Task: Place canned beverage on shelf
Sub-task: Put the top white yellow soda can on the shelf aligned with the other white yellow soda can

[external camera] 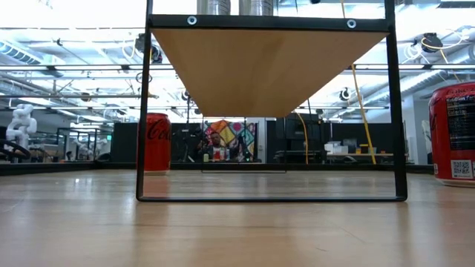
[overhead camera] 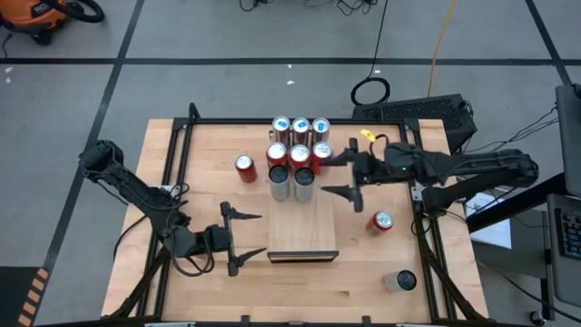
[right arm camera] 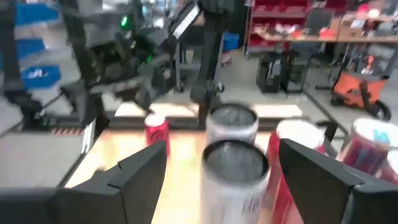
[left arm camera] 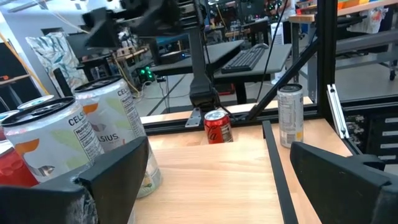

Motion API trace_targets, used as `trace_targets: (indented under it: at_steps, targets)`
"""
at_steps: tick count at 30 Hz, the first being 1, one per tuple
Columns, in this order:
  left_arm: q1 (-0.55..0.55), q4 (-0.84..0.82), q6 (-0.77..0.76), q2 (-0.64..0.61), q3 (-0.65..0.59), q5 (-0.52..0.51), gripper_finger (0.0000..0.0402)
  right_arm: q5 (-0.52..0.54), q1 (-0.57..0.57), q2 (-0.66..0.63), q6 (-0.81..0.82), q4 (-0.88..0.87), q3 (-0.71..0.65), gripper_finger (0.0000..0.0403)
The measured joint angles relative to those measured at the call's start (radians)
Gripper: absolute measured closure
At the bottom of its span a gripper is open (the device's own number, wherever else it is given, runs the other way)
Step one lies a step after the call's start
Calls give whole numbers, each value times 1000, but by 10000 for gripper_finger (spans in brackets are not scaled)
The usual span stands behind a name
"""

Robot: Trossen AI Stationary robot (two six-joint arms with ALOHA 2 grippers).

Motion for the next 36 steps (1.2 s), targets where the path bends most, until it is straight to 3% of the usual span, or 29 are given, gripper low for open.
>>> trace_targets:
  at_steps: [8,15,19,24,36]
  targets:
    - [3,-3,8,0,0,0,8,107,74,-7,21,-229,-2,146]
    - [3,-4,-12,0,0,0,8,111,85,83,25,-257,-2,247]
    - [3,-4,-20,0,0,0,8,201,85,138,33,-283,-2,304]
    - [3,-8,-36,0,0,0,8,209,82,187,34,-285,-2,354]
    - [3,-22,-40,0,0,0,8,214,51,234,34,-260,-2,402]
